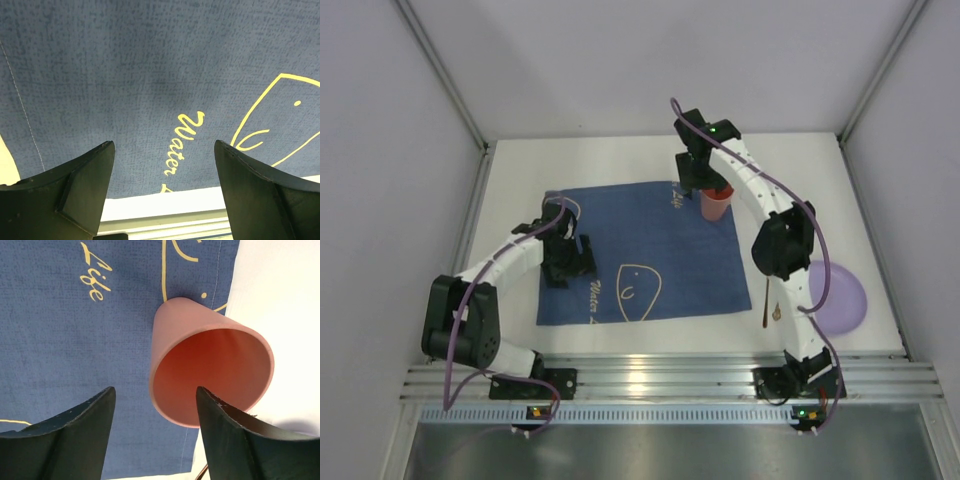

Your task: Set the dinner table for one person

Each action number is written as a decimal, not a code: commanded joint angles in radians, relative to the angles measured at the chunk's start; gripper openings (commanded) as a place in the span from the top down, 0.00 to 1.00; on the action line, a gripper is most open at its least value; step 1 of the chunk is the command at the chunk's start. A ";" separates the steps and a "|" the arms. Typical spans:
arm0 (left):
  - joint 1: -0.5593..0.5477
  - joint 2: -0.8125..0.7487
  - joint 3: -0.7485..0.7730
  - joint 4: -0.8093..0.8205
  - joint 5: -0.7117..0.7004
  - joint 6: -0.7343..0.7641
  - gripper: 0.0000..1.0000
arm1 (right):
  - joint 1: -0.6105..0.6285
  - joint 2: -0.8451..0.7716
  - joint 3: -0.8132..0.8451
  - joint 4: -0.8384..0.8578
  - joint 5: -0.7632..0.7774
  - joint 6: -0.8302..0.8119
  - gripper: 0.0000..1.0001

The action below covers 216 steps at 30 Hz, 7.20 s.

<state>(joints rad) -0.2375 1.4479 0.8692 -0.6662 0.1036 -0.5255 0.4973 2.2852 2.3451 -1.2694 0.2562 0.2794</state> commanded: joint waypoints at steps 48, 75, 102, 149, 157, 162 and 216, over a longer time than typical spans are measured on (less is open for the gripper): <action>-0.746 0.476 0.726 0.126 0.188 0.087 0.14 | -0.717 -0.669 -1.110 0.363 -0.144 0.162 0.29; -0.586 0.373 0.582 0.079 0.143 0.094 0.15 | -0.720 -0.500 -0.874 0.280 0.161 0.096 1.00; -0.425 -0.435 0.478 -0.748 -1.001 -0.592 0.13 | 0.553 -0.345 -0.153 0.313 0.008 -0.022 1.00; -0.422 -0.158 0.330 -0.018 -0.544 -0.134 0.15 | -0.147 -0.980 -1.320 0.419 -0.186 0.141 0.55; -0.419 -0.038 0.407 0.000 -0.509 -0.074 0.15 | -0.209 -0.830 -1.400 0.504 -0.212 0.188 0.60; -0.407 -0.037 0.392 0.000 -0.490 -0.071 0.15 | -0.256 -0.788 -1.403 0.522 -0.187 0.175 0.61; -0.634 0.347 0.932 0.307 0.137 0.039 0.16 | -0.347 -0.808 -0.443 0.027 -0.325 0.210 1.00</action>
<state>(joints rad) -0.8524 1.7645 1.7218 -0.4549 0.1715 -0.4946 0.1421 1.5131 1.9377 -1.1809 -0.0193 0.4606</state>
